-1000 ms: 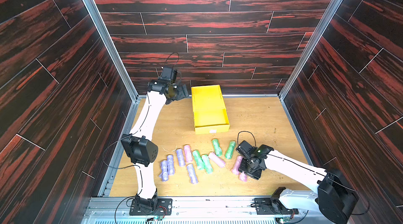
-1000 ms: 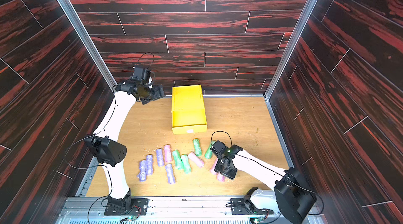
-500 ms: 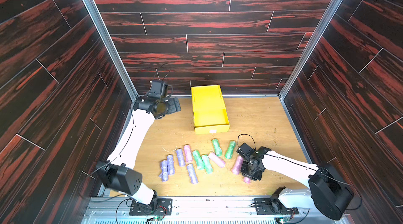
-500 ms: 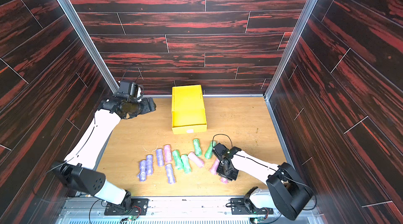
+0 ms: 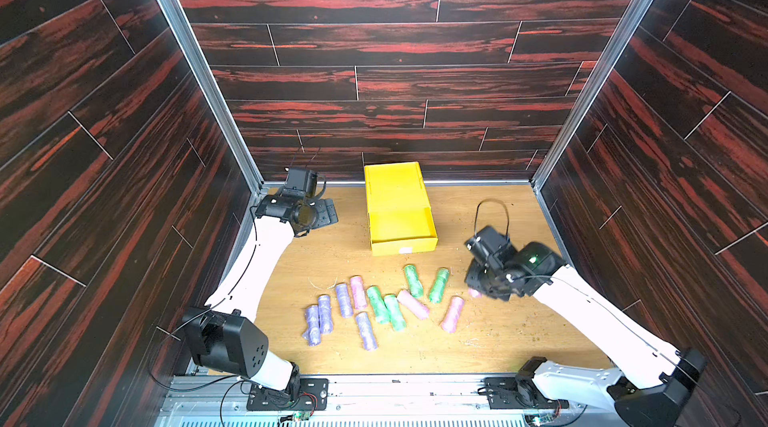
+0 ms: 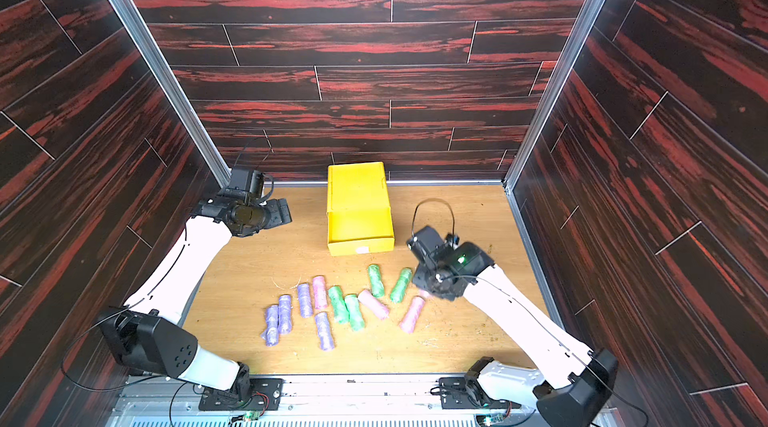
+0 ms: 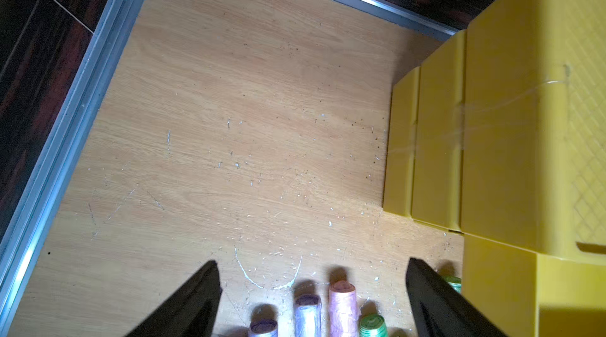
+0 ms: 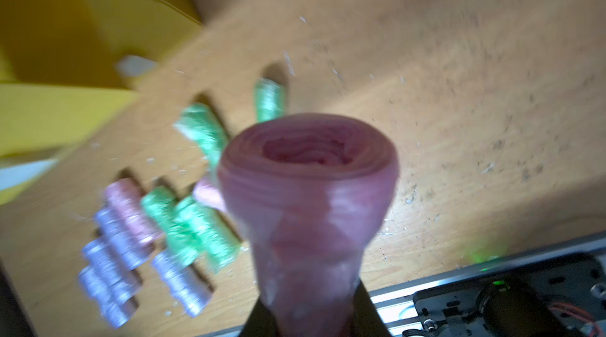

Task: Sort the rolls of trash bags by color and place them into the drawer
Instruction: Pick up the roll of trash bags from the center of the board, then place the roll of trash bags in the drawer.

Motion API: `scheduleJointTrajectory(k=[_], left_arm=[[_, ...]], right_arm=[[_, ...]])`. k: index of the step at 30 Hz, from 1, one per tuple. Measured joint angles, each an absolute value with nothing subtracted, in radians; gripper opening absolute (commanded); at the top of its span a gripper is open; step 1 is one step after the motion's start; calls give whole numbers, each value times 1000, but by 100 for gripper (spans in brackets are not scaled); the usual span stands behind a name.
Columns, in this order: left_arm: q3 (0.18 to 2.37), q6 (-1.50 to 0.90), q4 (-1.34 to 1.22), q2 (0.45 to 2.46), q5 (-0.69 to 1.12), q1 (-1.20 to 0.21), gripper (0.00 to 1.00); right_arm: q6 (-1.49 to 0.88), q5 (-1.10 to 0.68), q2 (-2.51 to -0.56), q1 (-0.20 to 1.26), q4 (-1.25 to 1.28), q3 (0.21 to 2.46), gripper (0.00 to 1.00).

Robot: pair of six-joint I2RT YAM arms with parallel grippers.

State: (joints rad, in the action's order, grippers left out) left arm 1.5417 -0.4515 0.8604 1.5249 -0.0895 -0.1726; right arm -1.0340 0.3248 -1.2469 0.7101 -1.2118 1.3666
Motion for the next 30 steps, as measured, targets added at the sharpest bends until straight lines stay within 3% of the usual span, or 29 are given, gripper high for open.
scheduleJointTrajectory(k=[8, 16, 21, 28, 30], left_arm=[[1515, -452, 831, 1525, -82, -155, 92], [1484, -453, 810, 1525, -68, -140, 92], [1477, -453, 797, 1524, -51, -136, 92], [1473, -456, 788, 1523, -40, -128, 92], [1473, -457, 785, 1523, -35, -127, 92]], right_arm=[[-879, 274, -1525, 709, -1269, 1878, 27], [-773, 155, -1725, 713, -1195, 2080, 27], [-534, 176, -1958, 713, -1239, 2475, 17], [-158, 282, -1960, 693, -1160, 2444, 16], [-14, 339, -1924, 691, -1092, 2358, 10]])
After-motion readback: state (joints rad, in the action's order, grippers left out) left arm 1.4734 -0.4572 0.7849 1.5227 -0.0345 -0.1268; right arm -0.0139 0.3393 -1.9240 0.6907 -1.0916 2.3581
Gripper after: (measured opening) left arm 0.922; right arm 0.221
